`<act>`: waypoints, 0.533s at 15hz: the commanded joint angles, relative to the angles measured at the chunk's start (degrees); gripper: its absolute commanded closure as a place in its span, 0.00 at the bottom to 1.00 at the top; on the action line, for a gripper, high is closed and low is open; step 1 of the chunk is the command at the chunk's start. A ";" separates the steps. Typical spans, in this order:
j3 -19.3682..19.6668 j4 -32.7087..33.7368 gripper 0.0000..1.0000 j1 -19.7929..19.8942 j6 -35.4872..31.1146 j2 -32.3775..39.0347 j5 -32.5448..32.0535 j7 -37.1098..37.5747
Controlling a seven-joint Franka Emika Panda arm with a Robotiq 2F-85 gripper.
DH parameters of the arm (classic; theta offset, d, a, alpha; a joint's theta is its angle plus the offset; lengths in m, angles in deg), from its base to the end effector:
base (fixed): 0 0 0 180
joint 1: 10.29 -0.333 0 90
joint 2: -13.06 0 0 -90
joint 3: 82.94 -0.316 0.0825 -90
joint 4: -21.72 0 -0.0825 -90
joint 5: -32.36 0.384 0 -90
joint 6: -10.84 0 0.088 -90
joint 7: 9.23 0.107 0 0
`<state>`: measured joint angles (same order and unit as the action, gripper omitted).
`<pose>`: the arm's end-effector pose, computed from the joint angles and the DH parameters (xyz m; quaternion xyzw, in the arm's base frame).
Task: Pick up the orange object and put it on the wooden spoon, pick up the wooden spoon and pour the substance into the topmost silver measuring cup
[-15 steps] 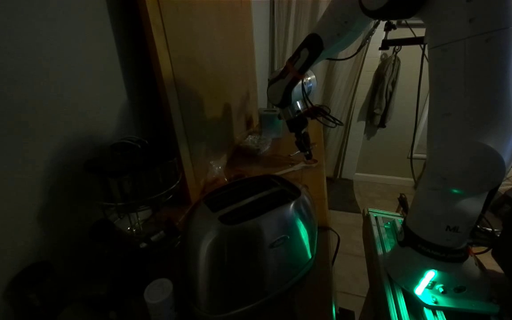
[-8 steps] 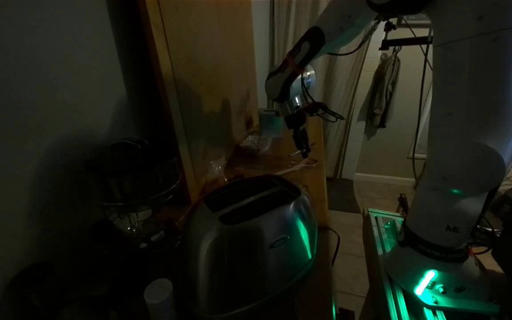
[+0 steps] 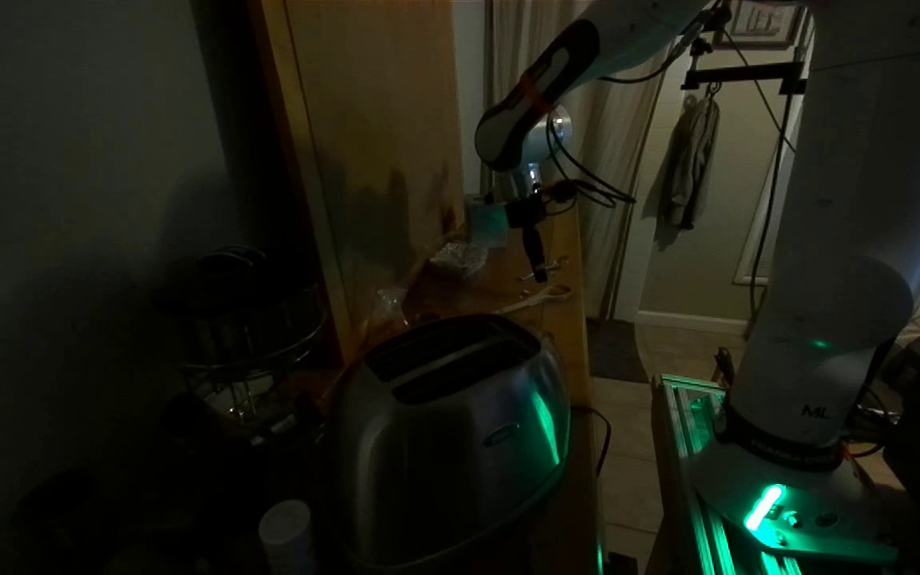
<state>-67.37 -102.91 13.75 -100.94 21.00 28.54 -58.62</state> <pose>0.3891 -0.3274 0.3071 -0.9779 -0.0993 0.1598 0.0915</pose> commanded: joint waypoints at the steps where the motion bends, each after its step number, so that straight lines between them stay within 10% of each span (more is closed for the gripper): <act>1: 0.89 0.16 0.00 -0.89 0.16 0.10 0.11 0.03; 8: -0.28 -7.10 0.00 -2.16 -5.66 -2.73 -1.52 -8.97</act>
<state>-67.29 -104.69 12.87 -102.22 21.30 28.36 -62.30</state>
